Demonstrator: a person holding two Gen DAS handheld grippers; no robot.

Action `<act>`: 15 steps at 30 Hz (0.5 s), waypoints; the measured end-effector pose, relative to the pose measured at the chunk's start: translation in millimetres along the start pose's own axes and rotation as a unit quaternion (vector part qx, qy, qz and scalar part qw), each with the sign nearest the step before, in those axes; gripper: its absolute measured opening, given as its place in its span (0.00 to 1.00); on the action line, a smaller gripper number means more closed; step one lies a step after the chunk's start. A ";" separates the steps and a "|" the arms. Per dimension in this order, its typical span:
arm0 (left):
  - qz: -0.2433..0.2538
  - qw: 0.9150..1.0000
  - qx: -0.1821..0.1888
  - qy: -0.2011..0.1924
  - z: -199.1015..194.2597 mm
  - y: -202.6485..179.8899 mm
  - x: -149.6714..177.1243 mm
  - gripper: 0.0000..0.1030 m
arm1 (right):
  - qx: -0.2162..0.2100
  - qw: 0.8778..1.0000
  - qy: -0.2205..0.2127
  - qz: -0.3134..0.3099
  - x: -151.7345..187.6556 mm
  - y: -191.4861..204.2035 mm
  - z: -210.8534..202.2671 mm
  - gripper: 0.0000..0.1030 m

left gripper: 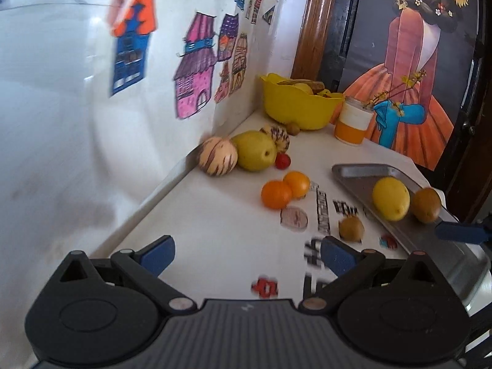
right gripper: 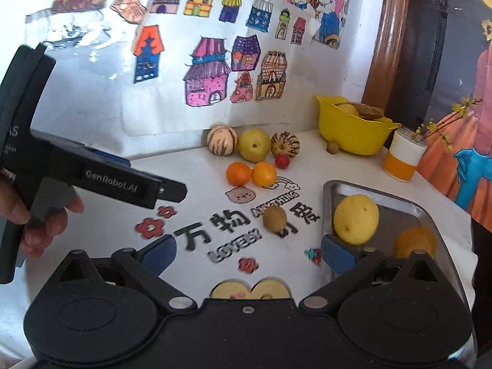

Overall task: Organize fruits
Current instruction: 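Grasp a tangerine with the left gripper while the right gripper grasps the small brown kiwi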

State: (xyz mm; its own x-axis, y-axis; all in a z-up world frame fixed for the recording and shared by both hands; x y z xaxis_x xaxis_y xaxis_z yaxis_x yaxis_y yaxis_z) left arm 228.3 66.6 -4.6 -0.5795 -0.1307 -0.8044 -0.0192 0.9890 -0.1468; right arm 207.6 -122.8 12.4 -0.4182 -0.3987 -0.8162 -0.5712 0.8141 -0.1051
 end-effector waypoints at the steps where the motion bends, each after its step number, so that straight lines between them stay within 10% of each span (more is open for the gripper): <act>1: 0.002 1.000 0.000 0.000 6.7 -1.3 -4.5 0.99 | -0.001 1.000 0.001 0.004 -1.5 -3.5 5.8 0.96; 15: -0.009 0.999 0.037 0.019 72.6 -11.8 -27.0 0.85 | -0.023 0.999 0.024 0.038 -12.2 -31.2 67.6 0.65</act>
Point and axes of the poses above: each gripper's, at about its wrist camera, not at the fingertips, and z roughly the way its jaws point, y to its left, x to its underside, the point moved 5 cm from there along z, roughly the way its jaws point, and after that the axes turned 1 degree about z, right-handed, at the moved point
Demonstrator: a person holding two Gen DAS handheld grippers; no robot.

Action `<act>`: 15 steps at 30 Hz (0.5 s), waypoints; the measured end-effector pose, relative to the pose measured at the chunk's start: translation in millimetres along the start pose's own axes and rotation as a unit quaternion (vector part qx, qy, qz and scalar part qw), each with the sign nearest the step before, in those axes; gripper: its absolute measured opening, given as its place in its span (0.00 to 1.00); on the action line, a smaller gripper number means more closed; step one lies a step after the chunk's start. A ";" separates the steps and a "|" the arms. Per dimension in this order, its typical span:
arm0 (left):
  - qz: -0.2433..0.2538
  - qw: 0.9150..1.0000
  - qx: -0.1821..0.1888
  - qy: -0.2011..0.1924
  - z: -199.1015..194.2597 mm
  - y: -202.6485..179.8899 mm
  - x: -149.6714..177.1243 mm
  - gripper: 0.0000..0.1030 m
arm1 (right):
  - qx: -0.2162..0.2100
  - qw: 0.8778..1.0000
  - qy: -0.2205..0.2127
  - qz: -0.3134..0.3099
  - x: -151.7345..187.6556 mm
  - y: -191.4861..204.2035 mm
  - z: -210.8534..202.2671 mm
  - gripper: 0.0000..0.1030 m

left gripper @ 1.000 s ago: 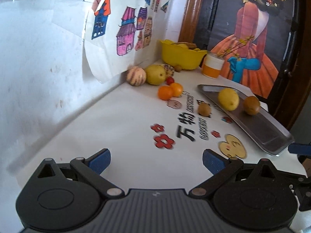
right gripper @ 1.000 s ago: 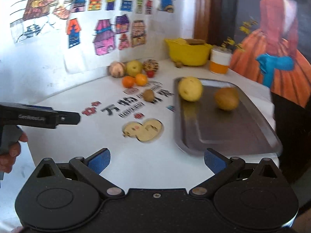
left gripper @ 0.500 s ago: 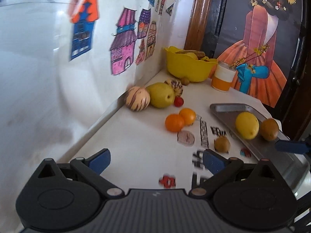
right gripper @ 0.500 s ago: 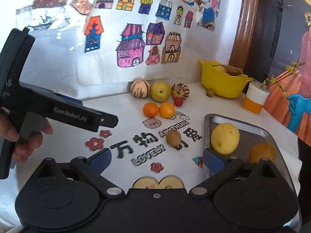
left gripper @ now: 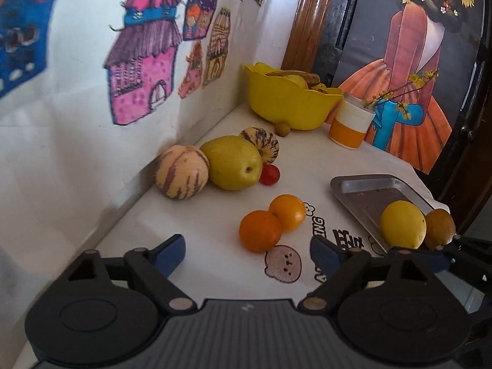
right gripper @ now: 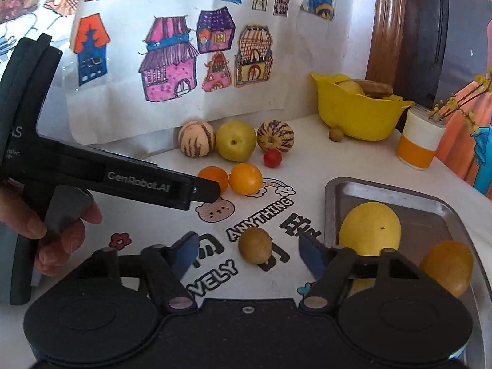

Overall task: Organize fruits
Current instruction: 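Grasp a tangerine with the left gripper while the right gripper grasps the small brown kiwi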

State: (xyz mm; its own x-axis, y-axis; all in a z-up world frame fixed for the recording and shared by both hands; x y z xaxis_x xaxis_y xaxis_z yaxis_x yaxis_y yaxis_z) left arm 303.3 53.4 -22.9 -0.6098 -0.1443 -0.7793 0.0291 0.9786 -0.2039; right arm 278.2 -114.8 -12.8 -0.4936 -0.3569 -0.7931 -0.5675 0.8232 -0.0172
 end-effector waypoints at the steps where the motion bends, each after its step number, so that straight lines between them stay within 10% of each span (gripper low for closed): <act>1: 0.003 1.000 0.001 0.000 2.5 -1.5 -0.4 0.84 | -0.002 1.000 0.003 0.001 0.3 -0.7 2.3 0.61; 15: 0.007 1.000 0.005 0.005 19.6 -4.0 -9.2 0.51 | -0.012 1.000 0.015 0.013 2.0 0.0 18.3 0.40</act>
Point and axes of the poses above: each gripper's, at about its wrist camera, not at the fingertips, and z roughly the way its jaws point, y to its left, x to its underside, the point moved 5 cm from there along z, roughly the way its jaws point, and after that the axes turned 1 degree about z, right-handed, at the moved point
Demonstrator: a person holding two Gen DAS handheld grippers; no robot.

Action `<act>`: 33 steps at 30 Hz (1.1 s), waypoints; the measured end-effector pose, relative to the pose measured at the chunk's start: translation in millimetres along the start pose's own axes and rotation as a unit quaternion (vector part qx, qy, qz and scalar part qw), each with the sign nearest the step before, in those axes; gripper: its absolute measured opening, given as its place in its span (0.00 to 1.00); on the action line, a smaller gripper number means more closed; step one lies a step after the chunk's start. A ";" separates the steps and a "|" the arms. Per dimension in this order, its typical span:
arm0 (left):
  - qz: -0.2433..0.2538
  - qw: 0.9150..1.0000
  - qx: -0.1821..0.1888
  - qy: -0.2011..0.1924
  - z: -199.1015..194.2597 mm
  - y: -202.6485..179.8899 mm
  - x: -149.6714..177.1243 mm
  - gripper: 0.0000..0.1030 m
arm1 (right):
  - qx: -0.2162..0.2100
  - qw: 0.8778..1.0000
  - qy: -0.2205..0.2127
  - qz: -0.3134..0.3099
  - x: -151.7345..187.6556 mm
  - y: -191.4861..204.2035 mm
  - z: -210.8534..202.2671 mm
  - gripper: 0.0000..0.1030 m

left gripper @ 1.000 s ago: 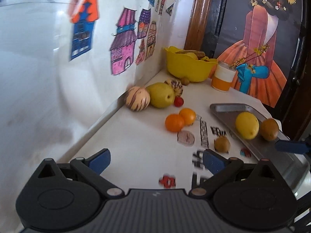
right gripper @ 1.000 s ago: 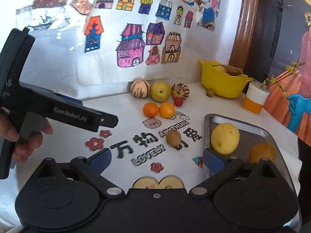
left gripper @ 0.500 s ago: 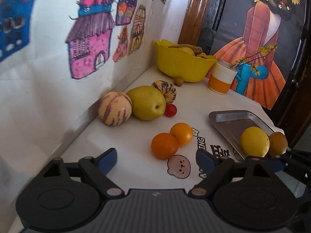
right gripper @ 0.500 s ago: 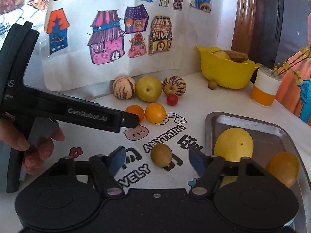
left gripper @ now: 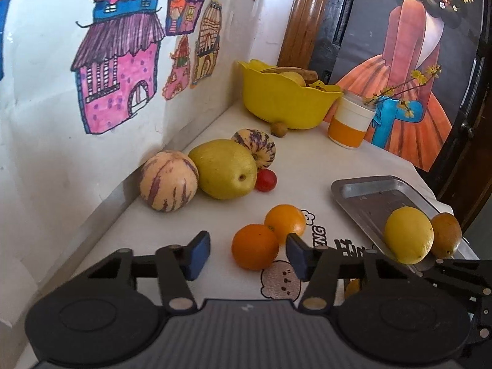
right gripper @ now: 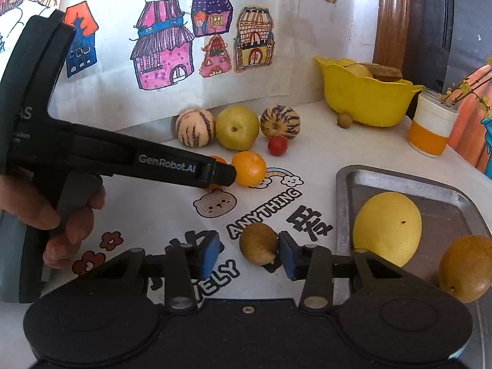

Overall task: Organize fruits
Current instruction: 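Grasp a tangerine with the left gripper while the right gripper grasps the small brown kiwi, then lower the tangerine and kiwi onto the tray and open both grippers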

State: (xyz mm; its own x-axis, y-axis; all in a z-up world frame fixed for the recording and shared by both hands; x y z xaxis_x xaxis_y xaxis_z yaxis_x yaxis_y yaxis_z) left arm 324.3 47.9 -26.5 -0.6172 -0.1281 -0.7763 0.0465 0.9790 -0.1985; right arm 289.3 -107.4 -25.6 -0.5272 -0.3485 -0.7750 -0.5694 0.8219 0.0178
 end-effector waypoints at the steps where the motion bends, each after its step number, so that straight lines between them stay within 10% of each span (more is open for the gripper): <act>1: 0.001 1.000 0.001 0.001 0.6 -0.5 -0.1 0.45 | 0.000 1.000 -0.001 0.003 0.3 -0.6 -0.2 0.37; 19: 0.004 1.000 0.024 0.014 -28.1 -45.6 14.6 0.34 | 0.016 0.998 -0.034 0.044 13.2 -16.6 -46.3 0.27; 33: 0.018 0.996 0.083 0.013 -44.8 -137.2 27.6 0.34 | 0.111 0.987 -0.076 0.087 51.9 -85.2 -117.2 0.27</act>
Point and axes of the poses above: each gripper's, at about its wrist camera, not at the fingertips, and z roughly the way its jaws point, y to its left, x to its underside, the point moved 5 cm from there along z, roughly the way its jaws point, and after that the axes turned 1 degree about z, right-handed, at the moved point
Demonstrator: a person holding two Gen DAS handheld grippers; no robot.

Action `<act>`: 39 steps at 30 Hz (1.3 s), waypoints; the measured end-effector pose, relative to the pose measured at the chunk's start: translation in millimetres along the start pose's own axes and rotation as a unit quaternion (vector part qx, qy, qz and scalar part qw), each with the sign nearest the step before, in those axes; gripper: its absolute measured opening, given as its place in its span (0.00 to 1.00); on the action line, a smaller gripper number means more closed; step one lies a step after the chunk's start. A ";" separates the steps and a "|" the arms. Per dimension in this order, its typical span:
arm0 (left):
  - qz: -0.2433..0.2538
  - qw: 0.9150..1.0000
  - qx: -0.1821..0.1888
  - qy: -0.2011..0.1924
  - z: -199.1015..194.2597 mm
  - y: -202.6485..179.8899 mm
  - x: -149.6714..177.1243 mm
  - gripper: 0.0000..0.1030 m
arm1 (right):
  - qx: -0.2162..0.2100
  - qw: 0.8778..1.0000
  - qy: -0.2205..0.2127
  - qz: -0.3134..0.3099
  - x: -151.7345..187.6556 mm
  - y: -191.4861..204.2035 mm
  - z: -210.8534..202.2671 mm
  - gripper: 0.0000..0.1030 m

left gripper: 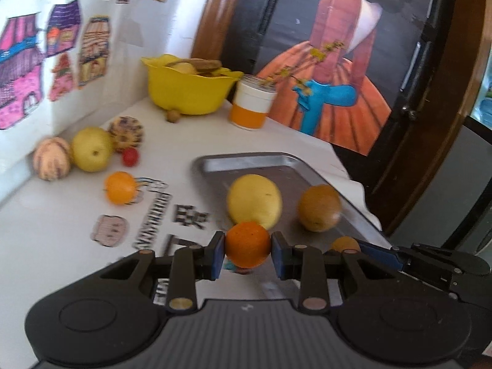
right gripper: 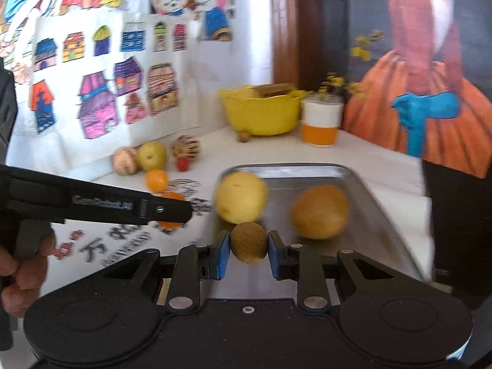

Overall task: Organize fruits
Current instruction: 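Lower the tangerine and kiwi onto the tray and open both grippers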

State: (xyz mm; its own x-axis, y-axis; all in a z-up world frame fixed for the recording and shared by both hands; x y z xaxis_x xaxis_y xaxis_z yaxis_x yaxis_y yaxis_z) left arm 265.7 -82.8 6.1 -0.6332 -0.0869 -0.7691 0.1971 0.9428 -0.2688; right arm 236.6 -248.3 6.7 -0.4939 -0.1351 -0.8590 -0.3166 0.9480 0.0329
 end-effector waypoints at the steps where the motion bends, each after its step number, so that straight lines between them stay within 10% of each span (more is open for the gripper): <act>1: -0.001 1.000 0.002 0.002 2.6 -5.9 1.0 0.34 | 0.004 1.000 -0.001 0.001 2.5 -5.4 -1.9 0.27; 33: 0.018 0.999 -0.015 0.033 43.3 -36.9 10.0 0.34 | 0.018 0.999 0.021 0.030 25.9 -44.6 6.5 0.28; 39: 0.008 0.999 -0.010 0.035 41.1 -37.2 8.7 0.44 | 0.019 0.999 0.017 0.033 27.1 -45.6 2.9 0.41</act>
State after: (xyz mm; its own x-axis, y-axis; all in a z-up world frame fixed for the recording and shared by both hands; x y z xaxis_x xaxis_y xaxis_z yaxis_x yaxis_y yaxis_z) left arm 283.6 -131.8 -14.5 -0.6814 -0.0494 -0.7302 0.1939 0.9499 -0.2451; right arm 240.0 -294.4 -19.5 -0.5395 -0.0816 -0.8380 -0.2529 0.9650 0.0689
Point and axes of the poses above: each gripper's, at about its wrist camera, not at the fingertips, and z roughly the way its jaws point, y to its left, x to its underside, the point moved 5 cm from there along z, roughly the way its jaws point, and after that the axes turned 1 degree about z, right-handed, at the moved point
